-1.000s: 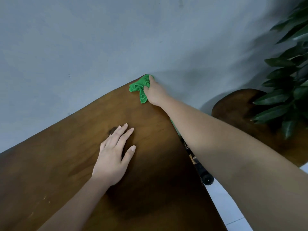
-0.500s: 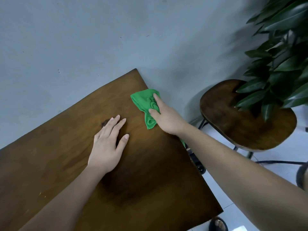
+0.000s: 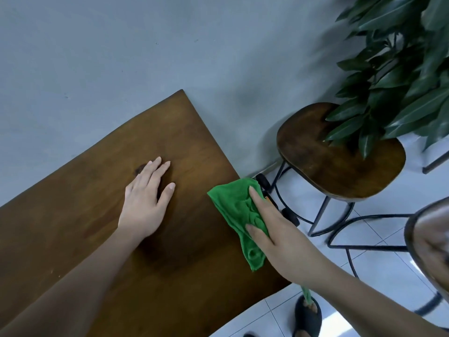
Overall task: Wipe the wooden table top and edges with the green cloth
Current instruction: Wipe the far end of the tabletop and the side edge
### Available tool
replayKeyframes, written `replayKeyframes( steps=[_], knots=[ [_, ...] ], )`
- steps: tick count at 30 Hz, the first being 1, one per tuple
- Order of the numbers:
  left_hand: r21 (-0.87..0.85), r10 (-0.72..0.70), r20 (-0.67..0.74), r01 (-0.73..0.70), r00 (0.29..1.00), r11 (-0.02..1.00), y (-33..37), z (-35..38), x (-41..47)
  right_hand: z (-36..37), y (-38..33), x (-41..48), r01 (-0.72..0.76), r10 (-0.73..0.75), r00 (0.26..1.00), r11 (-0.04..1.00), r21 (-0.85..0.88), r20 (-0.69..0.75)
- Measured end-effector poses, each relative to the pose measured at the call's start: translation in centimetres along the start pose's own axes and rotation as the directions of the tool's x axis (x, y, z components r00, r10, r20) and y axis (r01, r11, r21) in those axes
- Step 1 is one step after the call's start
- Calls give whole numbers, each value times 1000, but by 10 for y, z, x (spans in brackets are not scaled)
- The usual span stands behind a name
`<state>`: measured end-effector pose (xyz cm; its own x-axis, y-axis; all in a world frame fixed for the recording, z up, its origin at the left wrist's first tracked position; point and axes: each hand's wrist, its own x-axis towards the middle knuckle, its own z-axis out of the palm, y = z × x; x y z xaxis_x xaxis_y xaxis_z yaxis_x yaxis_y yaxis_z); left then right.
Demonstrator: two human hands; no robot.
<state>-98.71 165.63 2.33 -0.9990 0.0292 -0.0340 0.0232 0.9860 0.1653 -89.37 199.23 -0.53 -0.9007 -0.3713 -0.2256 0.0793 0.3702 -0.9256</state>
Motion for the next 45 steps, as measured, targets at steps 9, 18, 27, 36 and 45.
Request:
replayKeyframes(
  steps=[9,18,27,36,45],
  knots=[
    [-5,21,-17,-21,1000,1000,0,0,-2,-7,-39,139,41,-43,999,992,-118,-15],
    [10,36,-16,-36,999,999,-4,3,-2,-9,-49,157,-2,-4,999,991,-136,-46],
    [22,125,11,-125,992,992,-8,3,-6,-2,-22,32,-57,49,995,994,-88,-91],
    [18,351,55,-353,935,936,4,0,-37,60,13,-78,21,85,838,982,188,-539],
    [26,490,122,-496,863,868,12,5,-122,148,-3,-53,228,237,431,905,360,-871]
  ],
)
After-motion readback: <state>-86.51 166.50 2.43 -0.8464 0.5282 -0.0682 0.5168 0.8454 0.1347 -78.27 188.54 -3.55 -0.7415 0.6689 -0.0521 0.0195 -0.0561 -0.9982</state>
